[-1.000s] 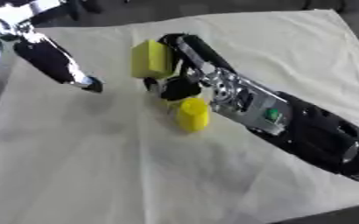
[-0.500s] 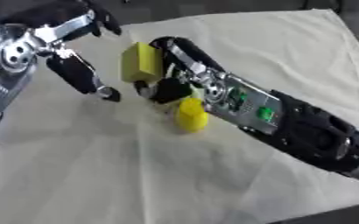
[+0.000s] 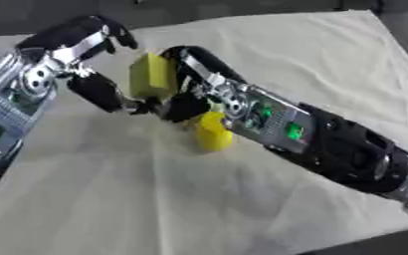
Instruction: Pick up the objects with one hand, pass them to the other hand, and then place them into the box on the other side of the table.
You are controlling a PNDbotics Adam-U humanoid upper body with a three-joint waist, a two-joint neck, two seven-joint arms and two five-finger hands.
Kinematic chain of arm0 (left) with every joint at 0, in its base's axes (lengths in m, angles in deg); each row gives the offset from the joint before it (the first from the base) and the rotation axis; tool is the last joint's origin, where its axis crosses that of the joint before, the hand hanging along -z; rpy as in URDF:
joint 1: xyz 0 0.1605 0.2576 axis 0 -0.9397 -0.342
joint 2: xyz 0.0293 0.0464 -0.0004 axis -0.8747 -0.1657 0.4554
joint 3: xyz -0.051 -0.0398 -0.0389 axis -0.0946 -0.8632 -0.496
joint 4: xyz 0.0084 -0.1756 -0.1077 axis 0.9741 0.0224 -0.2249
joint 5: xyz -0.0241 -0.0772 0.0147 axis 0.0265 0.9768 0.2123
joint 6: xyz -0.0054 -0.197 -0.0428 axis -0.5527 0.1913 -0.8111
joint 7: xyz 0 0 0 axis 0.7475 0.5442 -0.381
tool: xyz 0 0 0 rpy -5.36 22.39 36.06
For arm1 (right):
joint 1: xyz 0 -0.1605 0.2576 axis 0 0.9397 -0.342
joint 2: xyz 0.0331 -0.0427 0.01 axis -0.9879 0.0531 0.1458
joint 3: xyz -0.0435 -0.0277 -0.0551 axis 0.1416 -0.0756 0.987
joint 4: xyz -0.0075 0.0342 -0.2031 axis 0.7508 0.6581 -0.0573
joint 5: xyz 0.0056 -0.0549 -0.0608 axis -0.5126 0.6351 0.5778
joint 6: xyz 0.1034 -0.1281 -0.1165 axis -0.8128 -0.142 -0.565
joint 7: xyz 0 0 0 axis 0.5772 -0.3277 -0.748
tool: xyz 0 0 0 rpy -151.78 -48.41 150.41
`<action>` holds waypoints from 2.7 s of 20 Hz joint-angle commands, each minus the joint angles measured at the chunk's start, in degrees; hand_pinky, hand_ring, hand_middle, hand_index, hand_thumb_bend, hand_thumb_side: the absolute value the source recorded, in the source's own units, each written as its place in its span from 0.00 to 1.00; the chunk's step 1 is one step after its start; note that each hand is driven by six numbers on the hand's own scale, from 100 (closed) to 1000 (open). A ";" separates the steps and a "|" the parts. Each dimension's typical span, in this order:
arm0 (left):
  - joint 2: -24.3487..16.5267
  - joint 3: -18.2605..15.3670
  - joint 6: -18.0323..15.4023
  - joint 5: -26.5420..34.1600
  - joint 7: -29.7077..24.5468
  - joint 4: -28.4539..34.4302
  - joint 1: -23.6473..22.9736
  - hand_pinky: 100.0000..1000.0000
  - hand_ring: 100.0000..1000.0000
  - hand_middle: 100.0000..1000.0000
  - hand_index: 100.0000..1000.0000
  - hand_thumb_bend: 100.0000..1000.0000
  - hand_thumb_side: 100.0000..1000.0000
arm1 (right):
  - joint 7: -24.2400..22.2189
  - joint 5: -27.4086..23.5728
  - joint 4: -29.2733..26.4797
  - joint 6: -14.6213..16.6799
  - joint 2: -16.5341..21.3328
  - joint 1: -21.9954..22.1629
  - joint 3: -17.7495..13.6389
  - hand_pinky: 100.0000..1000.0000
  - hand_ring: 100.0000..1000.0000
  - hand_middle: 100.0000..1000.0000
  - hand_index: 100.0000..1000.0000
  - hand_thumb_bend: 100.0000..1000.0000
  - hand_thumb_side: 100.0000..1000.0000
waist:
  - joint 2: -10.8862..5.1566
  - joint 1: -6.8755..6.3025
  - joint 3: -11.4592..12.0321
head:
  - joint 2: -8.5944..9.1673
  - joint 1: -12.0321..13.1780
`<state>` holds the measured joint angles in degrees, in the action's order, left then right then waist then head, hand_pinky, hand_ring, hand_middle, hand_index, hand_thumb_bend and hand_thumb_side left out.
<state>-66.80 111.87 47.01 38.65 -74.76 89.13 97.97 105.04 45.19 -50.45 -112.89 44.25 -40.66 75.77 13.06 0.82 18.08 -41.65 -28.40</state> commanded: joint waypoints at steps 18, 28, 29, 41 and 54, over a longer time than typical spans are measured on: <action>-0.48 -0.31 -0.23 3.64 -3.16 4.21 0.59 0.83 0.72 0.74 0.75 0.64 0.14 | -2.37 2.82 -0.87 -0.76 0.19 -0.38 -0.04 0.28 0.44 0.33 0.49 0.11 0.00 | -1.10 0.51 -0.25 | -0.12 -0.04; -1.88 -0.86 0.40 3.37 -5.92 7.66 -0.03 0.83 0.72 0.73 0.74 0.54 0.09 | -3.96 4.87 -0.87 -3.00 0.32 -0.30 -0.04 0.28 0.45 0.33 0.49 0.06 0.00 | -1.14 0.47 -0.29 | -1.05 -1.40; -1.90 -0.88 0.56 3.56 -5.77 7.86 -0.08 0.83 0.72 0.73 0.73 0.52 0.10 | -4.03 5.17 -0.87 -3.41 0.31 -0.30 -0.06 0.28 0.45 0.33 0.49 0.06 0.00 | -1.13 0.47 -0.28 | -1.13 -1.44; -0.89 -0.78 1.46 4.28 -4.63 7.37 -0.40 0.83 0.72 0.73 0.73 0.47 0.15 | -4.94 5.60 -0.87 -3.02 -0.21 0.13 0.10 0.29 0.44 0.33 0.49 0.05 0.00 | -0.79 0.55 -0.72 | -1.33 -1.33; 0.86 -0.90 0.66 3.90 -4.62 4.23 -0.76 0.83 0.72 0.74 0.74 0.47 0.18 | -5.40 6.08 -0.87 -0.87 -0.45 0.13 0.31 0.27 0.44 0.32 0.48 0.04 0.00 | -0.47 0.35 -1.59 | -1.24 -0.56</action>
<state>-65.93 111.69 47.97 42.81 -79.45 93.24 96.40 99.66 50.86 -50.55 -114.22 43.23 -39.82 76.49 13.14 0.82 16.55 -42.80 -29.13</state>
